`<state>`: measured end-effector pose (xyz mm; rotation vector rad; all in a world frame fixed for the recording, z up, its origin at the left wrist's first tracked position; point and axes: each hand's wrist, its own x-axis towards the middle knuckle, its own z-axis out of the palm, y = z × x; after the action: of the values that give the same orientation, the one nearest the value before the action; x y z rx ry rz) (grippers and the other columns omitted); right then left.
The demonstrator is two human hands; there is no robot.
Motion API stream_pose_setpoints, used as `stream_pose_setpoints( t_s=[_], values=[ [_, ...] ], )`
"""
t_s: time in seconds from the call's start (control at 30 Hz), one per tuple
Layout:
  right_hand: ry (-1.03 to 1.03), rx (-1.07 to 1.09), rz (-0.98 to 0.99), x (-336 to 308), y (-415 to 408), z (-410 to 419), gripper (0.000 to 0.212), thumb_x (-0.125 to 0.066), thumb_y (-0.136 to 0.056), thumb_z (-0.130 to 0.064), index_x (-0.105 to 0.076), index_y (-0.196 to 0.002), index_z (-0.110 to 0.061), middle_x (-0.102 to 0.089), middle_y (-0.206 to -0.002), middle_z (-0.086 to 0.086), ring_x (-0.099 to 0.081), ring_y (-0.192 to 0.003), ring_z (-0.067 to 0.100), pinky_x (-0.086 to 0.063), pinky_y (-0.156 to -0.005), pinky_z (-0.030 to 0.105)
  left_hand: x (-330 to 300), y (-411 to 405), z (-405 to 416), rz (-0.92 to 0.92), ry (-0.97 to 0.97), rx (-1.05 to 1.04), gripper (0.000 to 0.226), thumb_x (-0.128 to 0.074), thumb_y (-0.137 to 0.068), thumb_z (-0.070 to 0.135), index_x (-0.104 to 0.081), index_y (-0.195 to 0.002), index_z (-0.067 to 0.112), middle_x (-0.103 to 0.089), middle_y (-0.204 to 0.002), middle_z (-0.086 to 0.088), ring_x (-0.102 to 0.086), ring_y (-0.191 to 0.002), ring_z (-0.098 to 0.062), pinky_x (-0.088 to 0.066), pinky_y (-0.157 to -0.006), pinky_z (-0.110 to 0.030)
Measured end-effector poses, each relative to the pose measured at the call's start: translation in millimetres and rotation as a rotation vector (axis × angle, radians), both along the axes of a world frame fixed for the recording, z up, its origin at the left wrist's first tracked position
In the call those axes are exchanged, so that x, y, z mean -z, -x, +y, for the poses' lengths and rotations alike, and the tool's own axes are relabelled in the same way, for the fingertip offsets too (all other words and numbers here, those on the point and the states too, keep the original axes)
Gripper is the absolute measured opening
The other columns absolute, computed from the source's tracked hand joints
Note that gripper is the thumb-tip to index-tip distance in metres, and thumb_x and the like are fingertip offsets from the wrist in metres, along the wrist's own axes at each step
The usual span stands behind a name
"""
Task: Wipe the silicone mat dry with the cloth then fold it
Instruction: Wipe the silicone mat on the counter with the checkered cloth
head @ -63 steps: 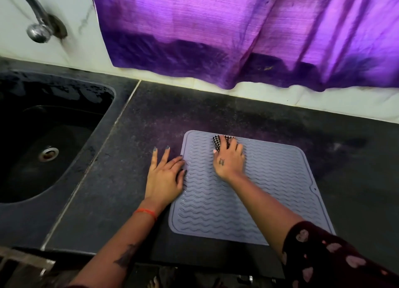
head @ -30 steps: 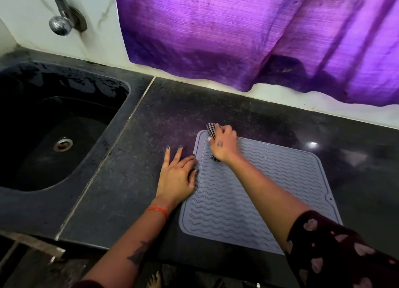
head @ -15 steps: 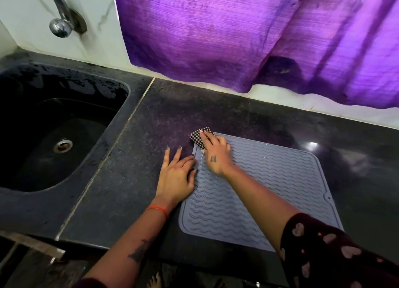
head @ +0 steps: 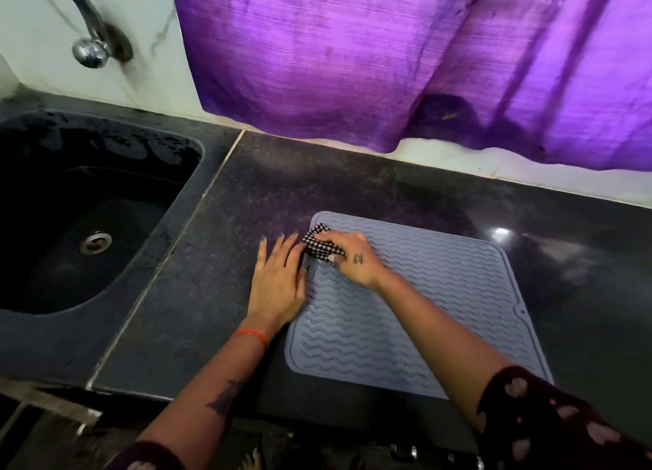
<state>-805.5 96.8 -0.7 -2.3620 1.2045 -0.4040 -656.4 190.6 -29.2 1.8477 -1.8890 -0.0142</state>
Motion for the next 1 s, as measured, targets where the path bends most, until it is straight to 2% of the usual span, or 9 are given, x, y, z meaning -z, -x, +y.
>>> stream_pose_setpoints(
  t_s=[0.1, 0.2, 0.27, 0.4, 0.5, 0.6, 0.8, 0.93, 1.0],
  values=[
    [-0.024, 0.030, -0.048, -6, 7, 18, 0.049, -0.054, -0.082, 0.007, -0.061, -0.123, -0.019, -0.059, -0.128, 0.003, -0.050, -0.117, 0.024, -0.026, -0.098, 0.019, 0, -1, 0, 0.034, 0.006, -0.021, 0.046, -0.032, -0.092, 0.028, -0.050, -0.128, 0.007, -0.048, -0.139, -0.011, -0.038, -0.134, -0.029, -0.002, -0.117, -0.042],
    [0.148, 0.032, -0.028, 15, 17, 59, 0.047, -0.047, -0.091, -0.011, -0.049, -0.133, -0.032, -0.047, -0.139, -0.009, -0.041, -0.118, 0.021, -0.027, -0.095, 0.031, 1, -1, 0, 0.042, 0.008, -0.032, 0.048, -0.028, -0.095, 0.032, -0.051, -0.128, 0.007, -0.048, -0.139, -0.011, -0.039, -0.133, -0.029, -0.003, -0.116, -0.042],
    [0.164, 0.046, 0.007, 18, 17, 56, 0.050, -0.046, -0.090, -0.011, -0.045, -0.134, -0.035, -0.044, -0.141, -0.012, -0.037, -0.119, 0.018, -0.027, -0.096, 0.035, 1, -1, 0, 0.043, 0.008, -0.031, 0.049, -0.026, -0.095, 0.033, -0.052, -0.128, 0.007, -0.048, -0.139, -0.011, -0.039, -0.134, -0.029, -0.002, -0.116, -0.041],
    [0.013, 0.020, -0.081, 3, 14, 45, 0.052, -0.052, -0.083, 0.005, -0.058, -0.125, -0.026, -0.056, -0.131, -0.006, -0.047, -0.116, 0.019, -0.027, -0.095, 0.021, 0, 0, 1, 0.064, 0.022, -0.037, 0.051, -0.024, -0.095, 0.035, -0.053, -0.127, 0.008, -0.048, -0.139, -0.011, -0.038, -0.134, -0.028, -0.002, -0.117, -0.042],
    [0.066, 0.041, -0.092, 9, 23, 78, 0.046, -0.050, -0.089, -0.006, -0.054, -0.129, -0.029, -0.054, -0.133, -0.007, -0.045, -0.110, 0.019, -0.032, -0.097, 0.031, -1, -1, 1, 0.095, 0.035, -0.053, 0.051, -0.023, -0.094, 0.035, -0.053, -0.126, 0.008, -0.049, -0.139, -0.012, -0.037, -0.135, -0.029, -0.001, -0.117, -0.040],
    [0.159, 0.012, -0.020, 18, 26, 99, 0.045, -0.042, -0.092, -0.020, -0.044, -0.134, -0.037, -0.044, -0.140, -0.014, -0.037, -0.114, 0.017, -0.027, -0.095, 0.034, 1, -2, 1, 0.111, 0.034, -0.070, 0.052, -0.023, -0.093, 0.036, -0.054, -0.125, 0.008, -0.049, -0.138, -0.012, -0.037, -0.135, -0.029, 0.003, -0.116, -0.036],
    [0.052, -0.049, -0.082, 7, 29, 89, 0.046, -0.052, -0.087, -0.003, -0.058, -0.125, -0.029, -0.058, -0.129, -0.008, -0.049, -0.103, 0.020, -0.032, -0.087, 0.026, 4, -3, 1, 0.152, 0.035, -0.075, 0.055, -0.022, -0.093, 0.039, -0.054, -0.125, 0.009, -0.049, -0.139, -0.010, -0.035, -0.136, -0.027, 0.002, -0.117, -0.037],
    [0.077, -0.043, -0.066, 24, 39, 127, 0.047, -0.042, -0.091, -0.020, -0.045, -0.133, -0.040, -0.045, -0.139, -0.020, -0.039, -0.114, 0.012, -0.025, -0.097, 0.026, 4, -6, 0, 0.230, 0.041, -0.093, 0.055, -0.023, -0.092, 0.041, -0.055, -0.125, 0.010, -0.051, -0.137, -0.008, -0.034, -0.136, -0.026, -0.001, -0.118, -0.039],
    [0.078, -0.031, -0.055, 23, 37, 124, 0.048, -0.044, -0.091, -0.017, -0.045, -0.132, -0.041, -0.044, -0.139, -0.020, -0.038, -0.114, 0.012, -0.026, -0.096, 0.030, 3, -6, -1, 0.231, 0.031, -0.094, 0.056, -0.024, -0.091, 0.042, -0.055, -0.124, 0.010, -0.052, -0.136, -0.008, -0.034, -0.136, -0.026, -0.002, -0.118, -0.039]
  ],
)
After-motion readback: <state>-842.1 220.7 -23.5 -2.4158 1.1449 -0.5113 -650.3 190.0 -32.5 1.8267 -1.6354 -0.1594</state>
